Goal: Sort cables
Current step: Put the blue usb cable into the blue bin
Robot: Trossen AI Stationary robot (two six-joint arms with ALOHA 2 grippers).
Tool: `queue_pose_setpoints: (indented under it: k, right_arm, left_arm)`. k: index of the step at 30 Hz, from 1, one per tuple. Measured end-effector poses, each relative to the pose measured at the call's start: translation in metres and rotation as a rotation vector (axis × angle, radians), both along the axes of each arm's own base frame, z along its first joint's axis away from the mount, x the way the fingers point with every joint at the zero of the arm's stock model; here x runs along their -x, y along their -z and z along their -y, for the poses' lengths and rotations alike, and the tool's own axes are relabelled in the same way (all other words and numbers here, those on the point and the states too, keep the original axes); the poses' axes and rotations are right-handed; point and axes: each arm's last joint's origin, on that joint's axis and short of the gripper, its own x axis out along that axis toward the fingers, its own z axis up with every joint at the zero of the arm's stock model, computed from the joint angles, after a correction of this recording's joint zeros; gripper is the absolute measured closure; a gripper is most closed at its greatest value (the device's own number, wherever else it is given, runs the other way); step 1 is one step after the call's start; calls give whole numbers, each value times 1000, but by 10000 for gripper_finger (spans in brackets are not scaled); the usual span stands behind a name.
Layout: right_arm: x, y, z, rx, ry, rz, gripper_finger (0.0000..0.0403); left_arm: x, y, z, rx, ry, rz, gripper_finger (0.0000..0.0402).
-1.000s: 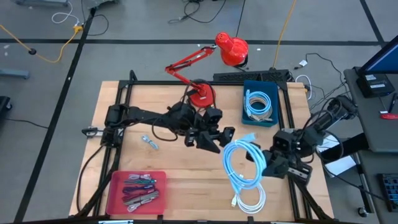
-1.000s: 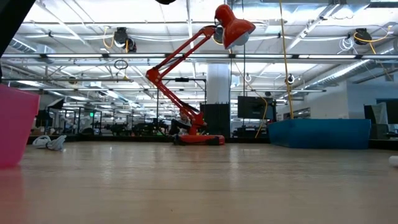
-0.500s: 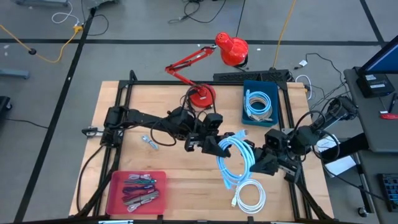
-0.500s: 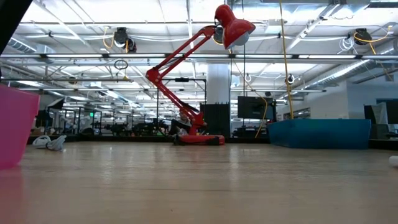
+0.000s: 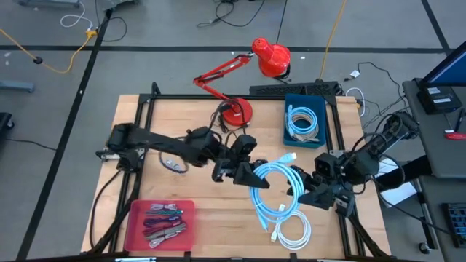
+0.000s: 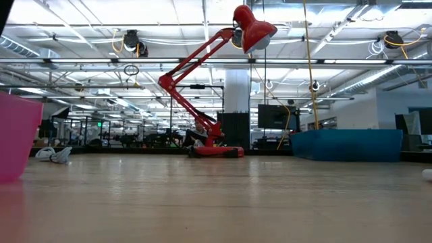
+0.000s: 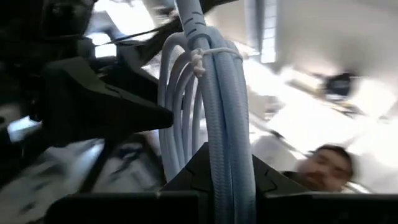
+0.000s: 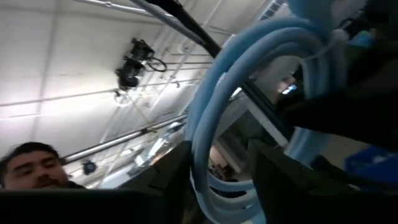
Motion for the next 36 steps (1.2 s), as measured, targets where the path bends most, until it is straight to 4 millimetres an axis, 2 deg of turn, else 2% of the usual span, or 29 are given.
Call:
queue_pose_setpoints:
  k: [6,10,12,17,23,27,30,34,35,36]
  right_arm:
    - [5,7,4,38,130,-150,191]
    - [5,9,6,53,166,-176,166]
    - [4,8,8,61,180,-171,159]
    - [-5,15,7,91,186,-189,149]
    - [-19,30,11,87,213,-301,148]
    - [-23,46,14,73,284,-452,181]
    - [-23,52,15,61,311,-513,238]
    - [-23,54,17,48,356,-531,336]
    - [-23,54,17,48,359,-532,355]
    - [-23,54,18,50,368,-537,358]
  left_arm:
    - [42,-28,2,-159,-234,-267,373]
    - [69,-36,0,-222,-378,-393,374]
    - [75,-38,-2,-228,-432,-430,374]
    - [78,-33,-4,-226,-471,-519,377]
    - [67,-18,-5,-215,-509,-615,379]
    - [66,-13,-5,-225,-531,-655,379]
    - [67,-11,-5,-234,-539,-683,379]
    - [70,-8,-1,-248,-558,-712,380]
    - [71,-8,0,-248,-562,-719,380]
    - [72,-7,2,-250,-566,-727,381]
